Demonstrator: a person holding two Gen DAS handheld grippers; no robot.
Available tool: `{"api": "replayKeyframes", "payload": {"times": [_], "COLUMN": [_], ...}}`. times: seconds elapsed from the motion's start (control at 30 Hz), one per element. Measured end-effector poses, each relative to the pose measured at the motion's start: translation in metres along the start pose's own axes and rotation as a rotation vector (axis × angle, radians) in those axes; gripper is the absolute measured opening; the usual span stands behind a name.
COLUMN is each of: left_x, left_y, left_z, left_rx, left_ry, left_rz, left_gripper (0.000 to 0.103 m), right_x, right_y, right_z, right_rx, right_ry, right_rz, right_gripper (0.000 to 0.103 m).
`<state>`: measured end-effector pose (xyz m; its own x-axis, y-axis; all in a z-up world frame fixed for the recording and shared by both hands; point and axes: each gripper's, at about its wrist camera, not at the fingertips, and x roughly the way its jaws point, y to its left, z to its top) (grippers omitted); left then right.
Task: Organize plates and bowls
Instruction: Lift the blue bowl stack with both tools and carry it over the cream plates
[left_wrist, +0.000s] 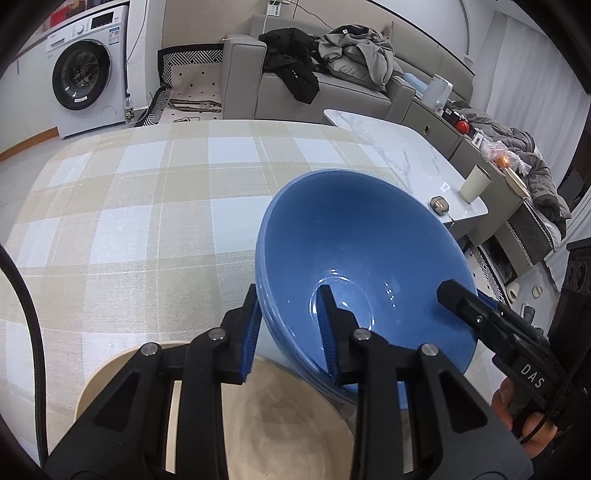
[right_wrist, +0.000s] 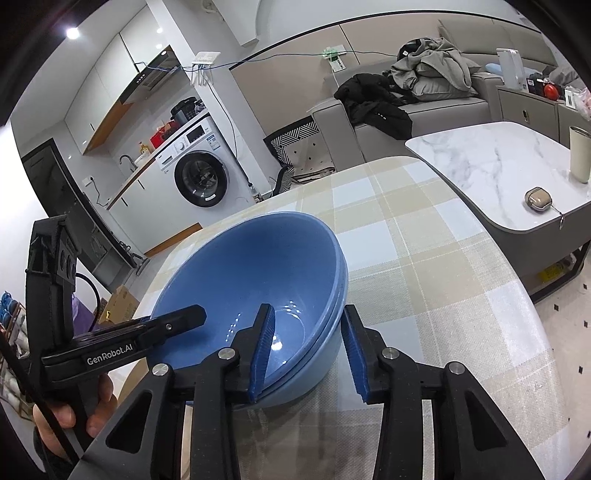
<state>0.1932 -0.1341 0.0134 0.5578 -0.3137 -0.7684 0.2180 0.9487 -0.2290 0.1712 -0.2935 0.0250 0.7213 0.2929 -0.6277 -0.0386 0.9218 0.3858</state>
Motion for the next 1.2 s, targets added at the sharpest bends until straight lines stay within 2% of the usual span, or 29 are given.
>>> {"api": "replayKeyframes", "payload": {"times": [0.43,1.2], "left_x": [-0.024,-0.091], "left_y": [-0.01,-0.028], "left_z": [-0.007,-0.032], "left_rx": [0.019,0.029], "left_ry": [-0.032,-0.118], "left_rz": [0.002,0.02], "left_gripper": [0.027,0.027], "right_x": [-0.015,-0.06], "right_y": [0.004,0.027], "right_z": [-0.003,-0.011], "right_rx": [-0.008,-0.067], "right_ry": [-0.028,-0.095], "right_rz": [0.006,0.028], "right_gripper": [0.039,0.039]}}
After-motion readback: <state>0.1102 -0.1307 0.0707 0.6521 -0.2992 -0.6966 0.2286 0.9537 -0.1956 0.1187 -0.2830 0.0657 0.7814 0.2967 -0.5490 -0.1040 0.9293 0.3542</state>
